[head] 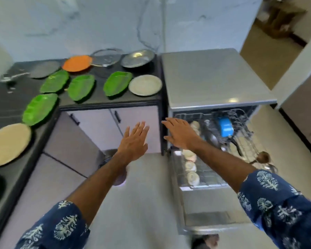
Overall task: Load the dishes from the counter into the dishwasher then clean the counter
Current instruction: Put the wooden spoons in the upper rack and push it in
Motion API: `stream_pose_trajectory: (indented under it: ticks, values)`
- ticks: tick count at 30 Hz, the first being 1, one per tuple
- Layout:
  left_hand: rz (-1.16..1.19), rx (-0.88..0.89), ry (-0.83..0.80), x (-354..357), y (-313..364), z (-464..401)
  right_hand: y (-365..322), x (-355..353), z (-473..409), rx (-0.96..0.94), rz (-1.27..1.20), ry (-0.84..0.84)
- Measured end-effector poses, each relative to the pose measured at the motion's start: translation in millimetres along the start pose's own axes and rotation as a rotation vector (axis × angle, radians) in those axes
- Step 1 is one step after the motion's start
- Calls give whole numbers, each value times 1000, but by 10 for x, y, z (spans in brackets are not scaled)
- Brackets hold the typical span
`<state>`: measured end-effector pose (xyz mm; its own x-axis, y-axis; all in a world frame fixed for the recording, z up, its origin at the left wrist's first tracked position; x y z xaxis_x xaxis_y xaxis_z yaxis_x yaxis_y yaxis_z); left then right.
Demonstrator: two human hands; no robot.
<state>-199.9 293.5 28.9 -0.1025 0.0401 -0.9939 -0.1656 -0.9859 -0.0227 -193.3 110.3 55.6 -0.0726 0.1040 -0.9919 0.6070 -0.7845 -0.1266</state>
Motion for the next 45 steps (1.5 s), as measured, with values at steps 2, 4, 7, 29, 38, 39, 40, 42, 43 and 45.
stream_pose_trajectory:
  ticks: [2, 4, 7, 29, 38, 39, 40, 42, 43, 45]
  values:
    - [-4, -79, 37, -237, -639, 137, -429, -139, -428, -61, 1, 21]
    - [-4, -167, 84, -478, -1287, 294, -878, -285, -868, -135, 9, 49]
    - [-17, -283, 130, -754, -2080, 435, -1423, -485, -1434, -232, 23, 88]
    - [87, -698, 124, -884, -5475, -822, -2398, -553, -5512, -583, -109, 78]
    - [216, -805, -14, -407, -6404, -1526, -2483, -299, -6997, -633, -122, -18]
    - [224, -808, -20, -359, -6518, -1606, -2523, -262, -7141, -636, -117, -17]
    - [237, -806, -26, -309, -6646, -1697, -2565, -222, -7287, -642, -114, -15]
    - [263, -797, -36, -208, -6893, -1876, -2640, -120, -7541, -653, -117, -5]
    - [271, -788, -42, -136, -7035, -1983, -2677, -40, -7672, -645, -125, -9]
    - [287, -773, -35, 39, -7314, -2210, -2750, 181, -7920, -632, -134, -21]
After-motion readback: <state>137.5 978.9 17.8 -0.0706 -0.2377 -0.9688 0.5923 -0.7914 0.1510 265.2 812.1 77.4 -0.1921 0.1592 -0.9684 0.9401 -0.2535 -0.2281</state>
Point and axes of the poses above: each hand's wrist, its own z-axis away from the middle knuckle, its own x-axis out of the palm, y = z × x, the point moved 6 cm from there along -z, towards the middle knuckle, and after that the axes turned 15 degrees about -x, right-handed, at the moved point
